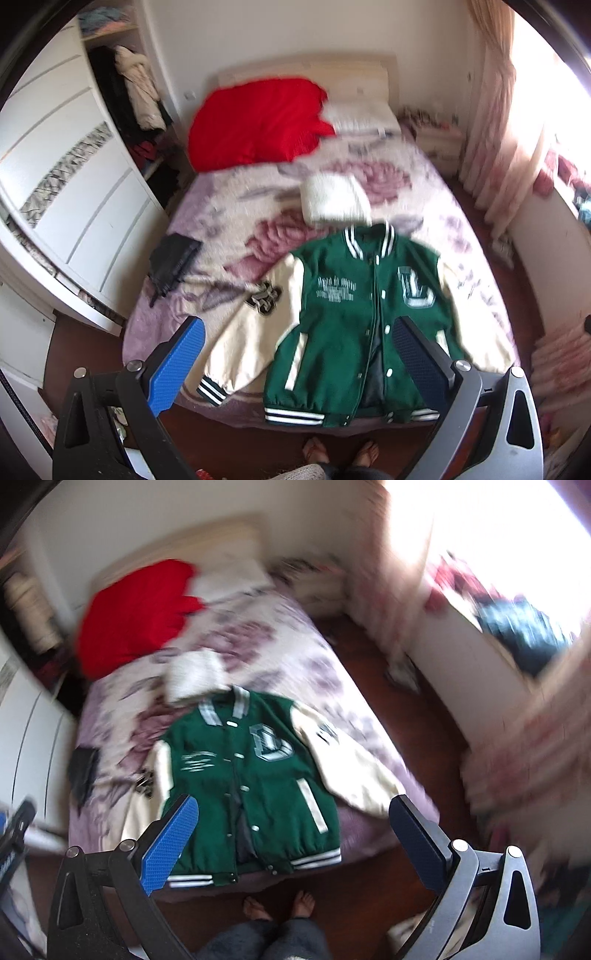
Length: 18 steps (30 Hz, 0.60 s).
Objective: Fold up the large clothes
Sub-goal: 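Grasp the cream sleeve cuff with the right gripper while the left tool approaches the jacket body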
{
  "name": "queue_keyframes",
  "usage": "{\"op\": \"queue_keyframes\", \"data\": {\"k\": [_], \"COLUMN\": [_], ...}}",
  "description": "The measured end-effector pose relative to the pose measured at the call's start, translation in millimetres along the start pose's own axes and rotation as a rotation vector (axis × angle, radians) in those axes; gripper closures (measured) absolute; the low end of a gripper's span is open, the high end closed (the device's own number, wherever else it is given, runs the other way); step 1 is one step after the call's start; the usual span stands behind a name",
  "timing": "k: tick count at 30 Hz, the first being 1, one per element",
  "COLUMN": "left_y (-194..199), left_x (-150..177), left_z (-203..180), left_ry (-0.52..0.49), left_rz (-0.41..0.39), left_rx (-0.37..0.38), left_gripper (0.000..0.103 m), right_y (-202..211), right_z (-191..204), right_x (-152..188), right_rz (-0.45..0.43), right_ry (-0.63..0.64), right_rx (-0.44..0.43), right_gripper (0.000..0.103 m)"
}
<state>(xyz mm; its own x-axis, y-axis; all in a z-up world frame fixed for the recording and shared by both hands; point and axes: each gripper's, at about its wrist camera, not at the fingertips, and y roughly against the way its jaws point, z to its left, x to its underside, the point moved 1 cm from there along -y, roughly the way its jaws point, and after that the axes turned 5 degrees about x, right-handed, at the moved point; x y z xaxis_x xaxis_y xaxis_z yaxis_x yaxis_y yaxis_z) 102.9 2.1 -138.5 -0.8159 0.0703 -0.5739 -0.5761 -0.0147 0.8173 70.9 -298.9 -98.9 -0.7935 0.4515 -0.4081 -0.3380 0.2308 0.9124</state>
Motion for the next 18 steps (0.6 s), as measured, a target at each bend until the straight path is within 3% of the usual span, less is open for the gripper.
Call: {"op": "queue_keyframes", "data": {"k": [2, 4, 5, 11, 13, 18], "left_y": [-25, -64, -84, -190, -234, -315], "left_x": [12, 19, 23, 51, 64, 94], "left_z": [-6, -19, -29, -73, -92, -126], "left_ry": [-0.013, -0.031, -0.042, -0.059, -0.061, -0.043], "left_rz": [0.023, 0.068, 0.09, 0.186, 0.242, 0.37], "left_rx": [0.0, -0.004, -0.013, -0.034, -0.048, -0.069], "left_gripper": [0.0, 0.0, 0.0, 0.0, 0.0, 0.0], "right_y": [-44, -87, -114, -261, -324, -466], "right_z": [-31, -62, -80, -186, -219, -266], "right_x": [7, 19, 25, 60, 74, 117], "right_rz": [0.034, 0.076, 0.115, 0.237, 0.288, 0.454], "right_ry": [-0.107, -0.193, -0.247, -0.508, -0.577, -0.815], "right_rx": [0.018, 0.043, 0.062, 0.08, 0.078, -0.056], "right_gripper": [0.007, 0.041, 0.047, 0.048, 0.037, 0.034]}}
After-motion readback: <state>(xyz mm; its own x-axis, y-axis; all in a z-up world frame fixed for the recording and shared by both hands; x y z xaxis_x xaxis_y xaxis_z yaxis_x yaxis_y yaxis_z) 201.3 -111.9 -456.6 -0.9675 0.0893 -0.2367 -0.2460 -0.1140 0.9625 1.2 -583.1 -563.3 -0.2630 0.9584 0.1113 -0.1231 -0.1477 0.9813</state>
